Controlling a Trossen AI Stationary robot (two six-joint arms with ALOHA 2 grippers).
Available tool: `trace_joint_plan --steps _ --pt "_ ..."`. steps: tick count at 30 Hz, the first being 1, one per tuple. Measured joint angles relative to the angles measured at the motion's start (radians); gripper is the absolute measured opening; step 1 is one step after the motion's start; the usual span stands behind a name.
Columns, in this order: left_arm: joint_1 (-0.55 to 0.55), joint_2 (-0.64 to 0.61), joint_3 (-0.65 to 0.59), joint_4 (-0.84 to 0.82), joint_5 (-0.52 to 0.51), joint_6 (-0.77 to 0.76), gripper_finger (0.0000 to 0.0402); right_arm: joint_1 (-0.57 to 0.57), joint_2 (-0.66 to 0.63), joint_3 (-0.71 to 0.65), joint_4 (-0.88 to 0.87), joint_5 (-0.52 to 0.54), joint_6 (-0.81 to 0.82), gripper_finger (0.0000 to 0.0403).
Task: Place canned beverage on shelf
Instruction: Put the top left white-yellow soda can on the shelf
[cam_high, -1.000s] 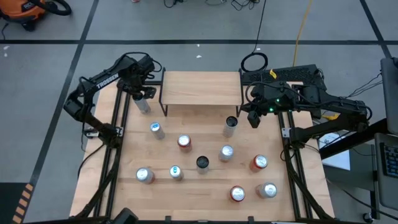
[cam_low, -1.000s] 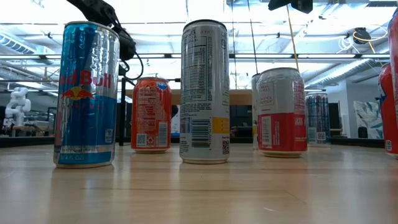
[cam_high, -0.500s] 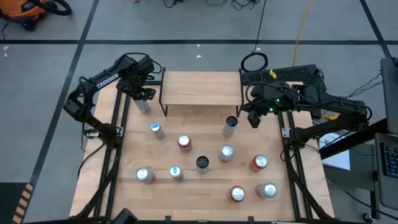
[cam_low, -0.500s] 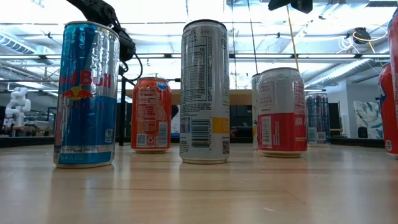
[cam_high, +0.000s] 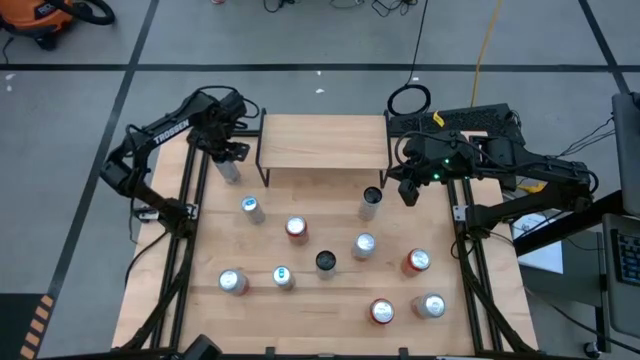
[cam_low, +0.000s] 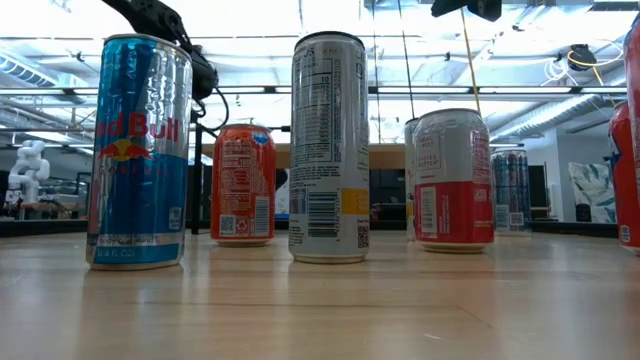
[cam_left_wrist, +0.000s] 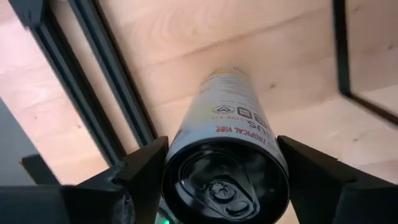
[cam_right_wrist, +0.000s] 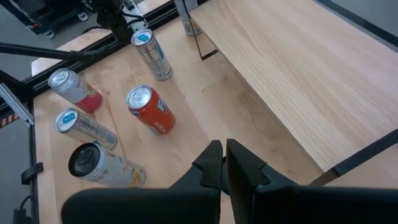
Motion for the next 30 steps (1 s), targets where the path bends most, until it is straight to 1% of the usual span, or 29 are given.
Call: trace_joint_plan --steps 13,18,21,25,30 --pt "0.001 -0.069 -0.01 -0.006 0.011 0.023 0.0261 0.0 0.0 0.0 0.004 0.0 -0.001 0.0" --pt "-0.005 -0.107 -0.009 -0.01 0.066 0.036 0.0261 0.0 0.011 -0.001 0.008 0.0 -0.002 0.0" --pt "-0.022 -0.139 -0.009 -0.022 0.074 0.038 0.0259 0.0 0.022 -0.001 0.011 0.003 -0.004 0.0" --pt "-0.045 -0.18 -0.005 -0.062 0.089 0.057 0.0254 0.0 0.047 -0.001 0.019 0.005 -0.011 0.0" --pt "-0.098 -0.222 0.066 -0.158 0.107 0.081 0.0254 0.0 0.079 -0.001 0.054 0.001 -0.034 0.0"
